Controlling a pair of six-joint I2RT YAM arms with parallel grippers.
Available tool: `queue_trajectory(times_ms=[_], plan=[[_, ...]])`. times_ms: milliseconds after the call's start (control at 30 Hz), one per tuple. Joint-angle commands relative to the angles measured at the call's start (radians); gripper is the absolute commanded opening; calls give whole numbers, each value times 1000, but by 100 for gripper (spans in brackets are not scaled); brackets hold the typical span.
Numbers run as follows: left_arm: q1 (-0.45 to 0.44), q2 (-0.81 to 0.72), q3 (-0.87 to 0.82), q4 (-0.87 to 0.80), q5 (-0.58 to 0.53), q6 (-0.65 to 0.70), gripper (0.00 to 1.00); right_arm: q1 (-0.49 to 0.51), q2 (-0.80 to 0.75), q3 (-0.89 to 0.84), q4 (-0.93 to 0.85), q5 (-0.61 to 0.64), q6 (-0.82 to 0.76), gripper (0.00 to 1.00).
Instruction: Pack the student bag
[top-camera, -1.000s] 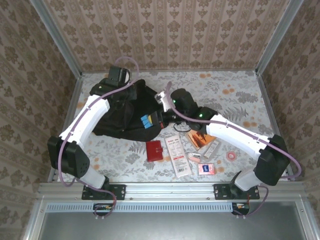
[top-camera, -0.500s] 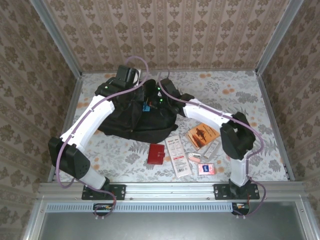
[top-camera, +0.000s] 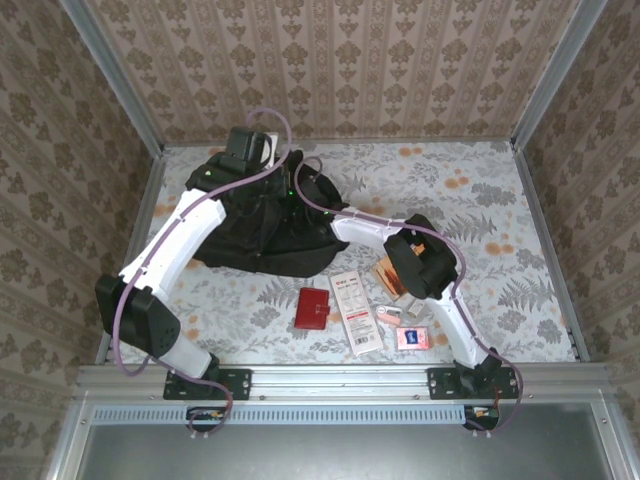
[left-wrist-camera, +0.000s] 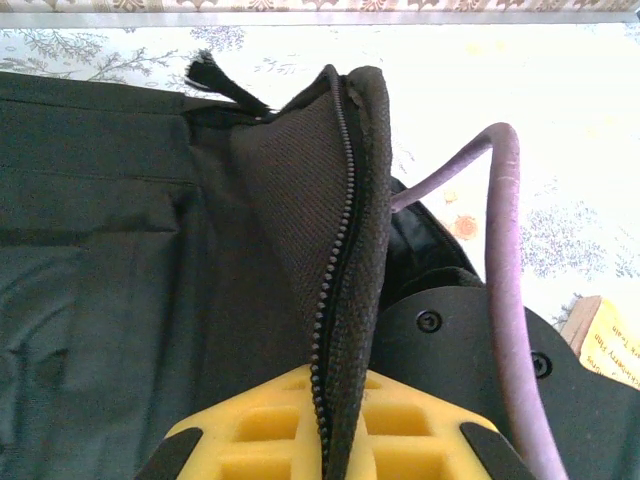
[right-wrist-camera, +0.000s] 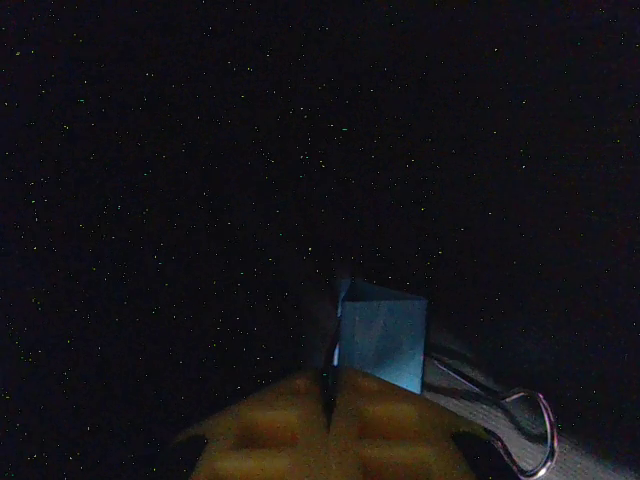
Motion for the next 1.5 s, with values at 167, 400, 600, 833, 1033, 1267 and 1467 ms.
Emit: queue_trajectory(times_ms=[167,400,600,833,1033,1267,1467], plan=[[20,-35,-8,76,47,-6,0,15,14,70,48,-68,-25,61],[57,-35,-24,80,7,-9,0,3,-76,37,-71,-83,-160,63],[101,-1,-49,70,-29,-51,0,-8,-202,6,-252,-28,-339,63],[102,11,-60,77,-10,-72,0,-8,-399,-99,-406,29,-521,63],[101,4,-40,38,-25,-107,0,11,-652,-408,-453,-1,-484,61],[92,-13,-90,51,-29,-129,0,119,-753,-613,-692,18,-410,67],[96,-9,-108,73,-5,-124,0,198,-654,-638,-684,-71,-400,71]])
